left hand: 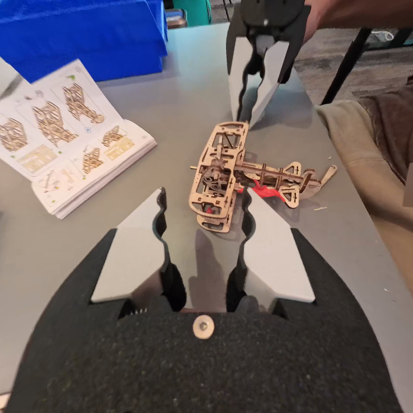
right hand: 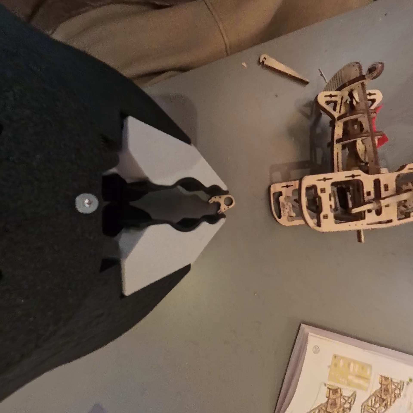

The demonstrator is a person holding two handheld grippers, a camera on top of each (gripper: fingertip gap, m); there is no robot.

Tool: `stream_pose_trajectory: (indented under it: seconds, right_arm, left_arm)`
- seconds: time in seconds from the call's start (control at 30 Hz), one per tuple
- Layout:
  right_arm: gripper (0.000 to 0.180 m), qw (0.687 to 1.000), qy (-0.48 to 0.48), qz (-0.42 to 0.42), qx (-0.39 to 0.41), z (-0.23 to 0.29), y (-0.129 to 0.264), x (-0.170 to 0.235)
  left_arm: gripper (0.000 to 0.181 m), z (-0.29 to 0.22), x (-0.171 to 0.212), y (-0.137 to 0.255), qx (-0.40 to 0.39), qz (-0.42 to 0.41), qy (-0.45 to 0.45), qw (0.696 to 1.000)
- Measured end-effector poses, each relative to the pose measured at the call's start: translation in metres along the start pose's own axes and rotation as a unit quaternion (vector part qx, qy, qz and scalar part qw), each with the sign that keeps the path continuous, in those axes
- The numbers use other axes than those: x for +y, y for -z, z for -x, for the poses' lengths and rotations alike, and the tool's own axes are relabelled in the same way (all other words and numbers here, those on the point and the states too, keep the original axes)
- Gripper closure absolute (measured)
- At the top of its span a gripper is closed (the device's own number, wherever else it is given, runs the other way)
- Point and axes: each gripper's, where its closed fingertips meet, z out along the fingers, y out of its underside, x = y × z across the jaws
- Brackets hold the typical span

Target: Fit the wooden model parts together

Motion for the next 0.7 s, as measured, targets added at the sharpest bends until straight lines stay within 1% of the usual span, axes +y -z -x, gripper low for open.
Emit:
stream_pose_trajectory:
  seconds: [0.07, 0.1, 0.17, 0.23, 0.27, 0.3, 0.37, 0.4, 0.47, 0.5, 0.57, 0.63, 0.7]
  right_arm:
    - [0.165, 1.0, -0.008, 0.008, 0.0, 0.0, -0.001, -0.001]
    - [0.165, 1.0, -0.018, 0.012, 0.002, -0.001, -0.001, -0.001]
    - [0.165, 0.999, -0.051, 0.005, 0.002, -0.002, 0.0, -0.004]
    - [0.165, 0.994, -0.093, -0.054, -0.008, -0.002, 0.006, -0.024]
    - [0.165, 0.988, -0.12, -0.094, -0.017, -0.002, 0.011, -0.038]
    - [0.165, 0.979, -0.149, -0.138, -0.026, -0.003, 0.017, -0.053]
    - [0.165, 0.95, -0.205, -0.225, -0.072, 0.003, 0.026, -0.081]
    - [0.165, 0.935, -0.229, -0.253, -0.091, 0.004, 0.028, -0.09]
    - [0.166, 0.908, -0.273, -0.297, -0.118, 0.003, 0.03, -0.101]
    - [0.166, 0.896, -0.291, -0.309, -0.13, 0.002, 0.03, -0.104]
    - [0.166, 0.884, -0.316, -0.319, -0.129, -0.004, 0.026, -0.104]
    - [0.166, 0.876, -0.329, -0.325, -0.138, -0.004, 0.024, -0.103]
    - [0.165, 0.875, -0.334, -0.322, -0.136, -0.002, 0.019, -0.1]
  left_arm:
    - [0.124, -0.004, -0.013, 0.005, 0.001, -0.025, -0.007, 1.0]
    - [0.131, -0.007, -0.021, 0.004, 0.004, -0.037, -0.012, 0.999]
    - [0.136, -0.011, -0.031, -0.002, 0.003, -0.041, -0.023, 0.999]
    - [0.14, -0.01, -0.034, -0.013, -0.005, -0.007, -0.03, 1.0]
    - [0.141, -0.015, -0.035, -0.018, 0.01, 0.011, -0.033, 0.999]
    - [0.146, -0.015, -0.037, -0.023, 0.013, 0.029, -0.035, 0.999]
    - [0.154, -0.015, -0.036, -0.033, 0.022, 0.067, -0.049, 0.996]
    - [0.159, -0.015, -0.034, -0.037, 0.027, 0.087, -0.059, 0.994]
    - [0.161, -0.016, -0.032, -0.046, 0.042, 0.117, -0.069, 0.99]
    - [0.162, -0.015, -0.029, -0.049, 0.046, 0.136, -0.069, 0.987]
    - [0.161, -0.014, -0.02, -0.054, 0.059, 0.18, -0.075, 0.979]
    - [0.164, -0.013, -0.014, -0.055, 0.067, 0.21, -0.078, 0.972]
    - [0.169, -0.015, -0.013, -0.054, 0.084, 0.22, -0.077, 0.969]
